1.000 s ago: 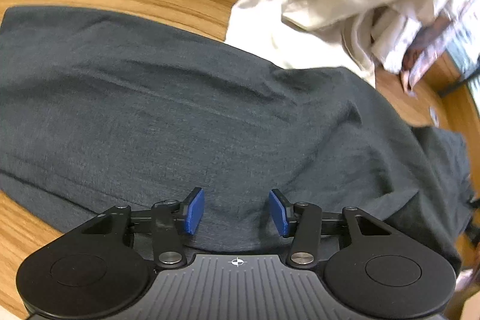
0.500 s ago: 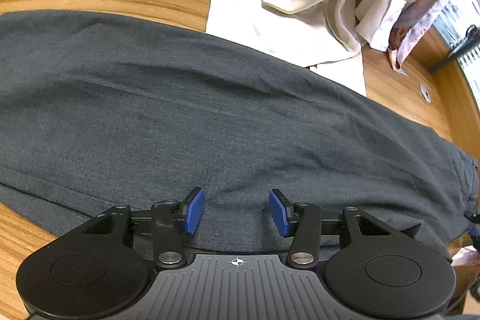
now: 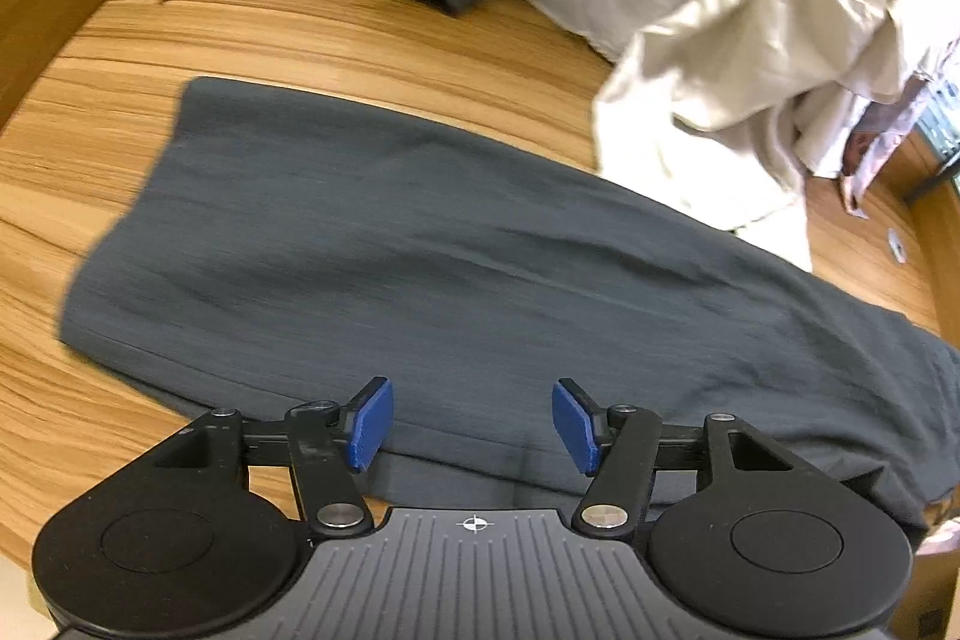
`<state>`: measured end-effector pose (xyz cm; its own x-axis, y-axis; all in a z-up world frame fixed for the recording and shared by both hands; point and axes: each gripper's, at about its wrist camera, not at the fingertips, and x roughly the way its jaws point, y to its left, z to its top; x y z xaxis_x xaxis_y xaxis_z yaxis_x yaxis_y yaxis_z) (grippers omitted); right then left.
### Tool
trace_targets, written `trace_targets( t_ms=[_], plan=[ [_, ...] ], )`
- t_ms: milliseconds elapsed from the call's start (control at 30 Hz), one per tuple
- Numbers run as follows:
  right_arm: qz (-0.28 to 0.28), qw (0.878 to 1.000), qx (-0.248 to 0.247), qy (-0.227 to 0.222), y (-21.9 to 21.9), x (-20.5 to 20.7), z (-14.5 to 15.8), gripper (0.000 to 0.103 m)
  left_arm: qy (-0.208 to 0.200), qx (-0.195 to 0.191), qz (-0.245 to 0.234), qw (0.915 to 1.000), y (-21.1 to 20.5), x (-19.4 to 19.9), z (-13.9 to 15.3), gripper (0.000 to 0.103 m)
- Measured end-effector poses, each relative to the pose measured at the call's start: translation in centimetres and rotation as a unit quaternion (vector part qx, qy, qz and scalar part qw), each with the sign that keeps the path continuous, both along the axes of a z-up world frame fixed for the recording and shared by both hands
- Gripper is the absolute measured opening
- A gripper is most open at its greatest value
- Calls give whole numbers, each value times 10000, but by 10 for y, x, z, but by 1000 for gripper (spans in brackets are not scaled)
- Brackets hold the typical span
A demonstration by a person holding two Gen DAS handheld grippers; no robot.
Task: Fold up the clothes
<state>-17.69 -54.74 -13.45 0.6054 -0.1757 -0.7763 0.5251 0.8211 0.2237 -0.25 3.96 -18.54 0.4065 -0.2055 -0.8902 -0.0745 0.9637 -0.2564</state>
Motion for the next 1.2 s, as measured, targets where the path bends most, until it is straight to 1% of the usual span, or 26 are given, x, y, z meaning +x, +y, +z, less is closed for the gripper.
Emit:
trace_targets(
  t_ms=[133, 233, 300, 400, 500, 600, 733, 767, 800, 833, 867, 900, 933, 967, 1000, 1100, 1200],
  plan=[
    [499, 9987, -111, -24, 51, 1, 9, 64, 43, 91, -200, 9997, 34, 4, -2, 62],
    [911, 9947, -467, 92, 94, 10, 7, 64, 5, 98, -371, 9993, 55, 8, -2, 62],
    [1223, 9894, -762, 166, 123, 17, 5, 64, -60, 105, -507, 9986, 65, 12, -2, 62],
    [1601, 9808, -1078, 264, 158, 30, 2, 64, -126, 155, -763, 9969, 74, 20, -5, 62],
    [1917, 9719, -1291, 436, 182, 46, -6, 64, -105, 92, -954, 9953, 78, 29, -10, 62],
    [2232, 9581, -1637, 730, 204, 64, -18, 64, -85, 28, -1145, 9934, 83, 37, -14, 61],
    [2469, 9449, -1915, 977, 219, 80, -29, 62, -46, -54, -1371, 9905, 88, 48, -20, 62],
    [2549, 9390, -2048, 1062, 222, 83, -31, 60, -19, -71, -1385, 9903, 89, 49, -22, 62],
    [2631, 9326, -2186, 1153, 226, 85, -34, 55, 9, -88, -1399, 9901, 89, 50, -24, 62],
    [2712, 9258, -2322, 1242, 229, 87, -36, 41, 36, -104, -1413, 9899, 90, 52, -25, 62],
    [2752, 9214, -2422, 1289, 231, 87, -37, 29, 65, -123, -1420, 9898, 91, 53, -27, 62],
    [2782, 9175, -2514, 1326, 233, 87, -36, 22, 94, -144, -1420, 9897, 91, 53, -29, 62],
    [2812, 9135, -2606, 1363, 235, 87, -36, 7, 117, -162, -1433, 9895, 91, 54, -30, 62],
    [2842, 9094, -2697, 1400, 236, 86, -35, 4, 134, -176, -1457, 9891, 91, 54, -31, 64],
    [2827, 9091, -2739, 1361, 238, 83, -30, 3, 129, -181, -1504, 9884, 90, 53, -31, 65],
    [2723, 9103, -2866, 1225, 245, 67, -7, 2, 92, -151, -1632, 9864, 89, 53, -32, 65],
    [2669, 9106, -2870, 1310, 253, 50, -5, 2, 83, -206, -1671, 9857, 91, 53, -32, 66]
  ],
)
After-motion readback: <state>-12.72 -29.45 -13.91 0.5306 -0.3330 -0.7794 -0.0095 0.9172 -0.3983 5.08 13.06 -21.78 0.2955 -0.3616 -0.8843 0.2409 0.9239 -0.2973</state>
